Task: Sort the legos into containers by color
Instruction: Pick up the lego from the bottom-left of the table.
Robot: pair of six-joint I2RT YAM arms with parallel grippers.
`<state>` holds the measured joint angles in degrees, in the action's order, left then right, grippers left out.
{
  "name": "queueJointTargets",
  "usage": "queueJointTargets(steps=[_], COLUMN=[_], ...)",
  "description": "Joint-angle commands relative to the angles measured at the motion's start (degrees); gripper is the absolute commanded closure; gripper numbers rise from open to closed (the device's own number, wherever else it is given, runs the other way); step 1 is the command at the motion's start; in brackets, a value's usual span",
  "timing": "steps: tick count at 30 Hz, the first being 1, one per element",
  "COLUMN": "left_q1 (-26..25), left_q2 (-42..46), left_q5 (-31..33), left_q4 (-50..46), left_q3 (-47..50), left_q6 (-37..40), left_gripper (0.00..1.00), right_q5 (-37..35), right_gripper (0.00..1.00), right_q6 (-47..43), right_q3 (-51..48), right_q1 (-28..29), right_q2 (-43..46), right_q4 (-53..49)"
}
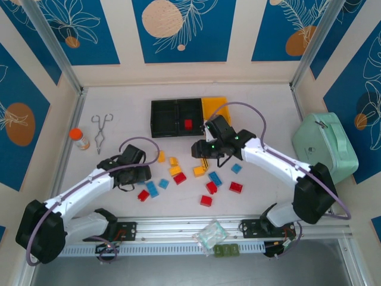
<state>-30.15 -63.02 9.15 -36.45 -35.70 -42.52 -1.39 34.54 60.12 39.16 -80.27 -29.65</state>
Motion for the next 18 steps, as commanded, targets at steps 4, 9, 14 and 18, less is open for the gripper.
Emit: queueJointTargets(steps=[4,9,14,18], left_q1=[0.53,0.44,0.36,0.18], left_q2=[-3.80,-8.11,-11.53,-14.29], left_q5=[3.88,5.10,4.41,3.57], left_q4=[-0.50,1.15,4.39,6.38], left_q3=[-1.59,-1.75,-1.74,-2.06], left_q6=[2.00,2.53,2.93,3.41], left_gripper=[0.31,0.33,0.38,0.48], right_q5=[3.58,3.50,3.45,3.04], right_gripper=[0.47,0.47,0.47,0.47], right_q6=[1.00,1.88,2.71,3.31], right_q3=[-7.68,-9.97,-10.58,-10.26], right_q1=[1.17,1.35,1.94,2.80], right_q2=[8.23,9.78,8.80,7.56], right_q4=[5.63,5.48,6.23,6.78])
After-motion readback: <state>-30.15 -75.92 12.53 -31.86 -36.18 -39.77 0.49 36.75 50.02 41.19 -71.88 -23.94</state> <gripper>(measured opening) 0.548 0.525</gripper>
